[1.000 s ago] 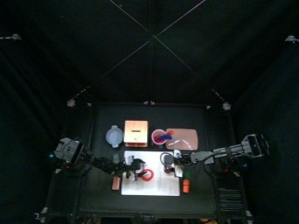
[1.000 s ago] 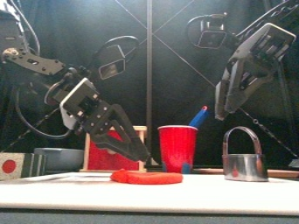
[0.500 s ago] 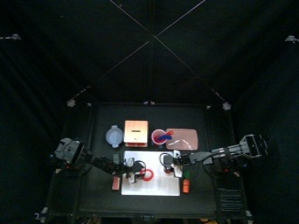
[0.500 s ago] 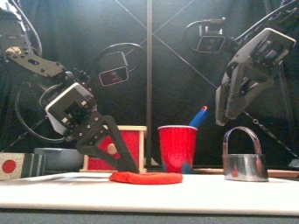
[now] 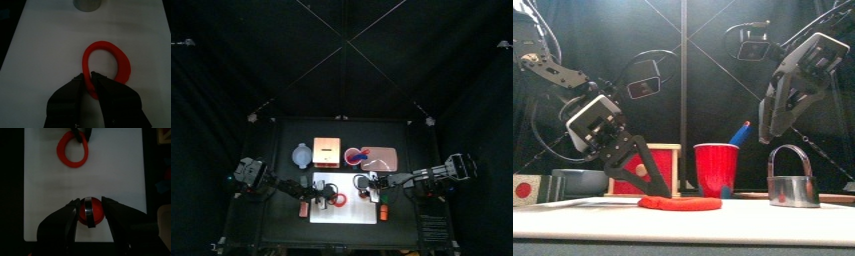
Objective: Get the cutter from the drawer then cut the dough then place the extra dough in the bowl
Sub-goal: Place the extra dough in the bowl
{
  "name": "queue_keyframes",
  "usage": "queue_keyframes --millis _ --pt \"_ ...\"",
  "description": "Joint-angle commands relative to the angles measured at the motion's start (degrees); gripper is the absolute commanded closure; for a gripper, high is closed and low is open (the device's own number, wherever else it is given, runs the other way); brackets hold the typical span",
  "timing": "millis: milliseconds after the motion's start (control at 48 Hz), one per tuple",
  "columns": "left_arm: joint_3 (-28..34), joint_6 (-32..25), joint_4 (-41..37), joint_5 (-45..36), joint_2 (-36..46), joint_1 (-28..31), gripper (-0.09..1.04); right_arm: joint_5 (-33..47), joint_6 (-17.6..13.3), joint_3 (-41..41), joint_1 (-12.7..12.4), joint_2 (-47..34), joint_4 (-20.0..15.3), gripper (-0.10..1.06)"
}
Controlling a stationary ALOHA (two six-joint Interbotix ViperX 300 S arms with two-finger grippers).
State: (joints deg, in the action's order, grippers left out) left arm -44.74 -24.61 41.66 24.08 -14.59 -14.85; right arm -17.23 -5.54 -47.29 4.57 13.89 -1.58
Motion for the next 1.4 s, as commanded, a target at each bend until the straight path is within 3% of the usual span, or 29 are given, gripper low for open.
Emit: queue_keyframes --millis 21,312,667,833,1000,1146,1396 --pt "0.8 -0.1 -0.3 -0.1 0.4 0.2 0.35 0.4 -0.1 1.3 -0.2 0.6 -0.1 0.19" --pt "1.1 -1.7 -5.2 1.8 8.5 3.2 0.37 0.4 -0.2 1.3 -0.3 0.4 -0.2 0.19" --pt "-0.4 -15.4 -9.1 0.5 28.5 17.1 0.37 0.4 -0.1 1.6 -1.9 0.1 0.1 0.19" --pt "-5.8 -19.9 -7.5 -3.3 38.2 24.3 0.36 0.4 -0.1 1.6 -2.4 0.1 0.0 0.19" --pt "-13.9 -20.1 -5.7 -6.2 49.3 29.1 0.36 0.8 0.1 2.3 -2.3 0.1 0.4 0.19" --pt "-21.2 -20.1 -1.4 -6.5 57.7 32.3 0.36 7.3 0.8 3.2 -2.3 0.2 2.9 0.19" --pt "-28.2 -20.0 1.8 -6.7 59.9 35.5 0.36 23.8 0.3 3.5 -3.7 -0.1 7.4 0.19"
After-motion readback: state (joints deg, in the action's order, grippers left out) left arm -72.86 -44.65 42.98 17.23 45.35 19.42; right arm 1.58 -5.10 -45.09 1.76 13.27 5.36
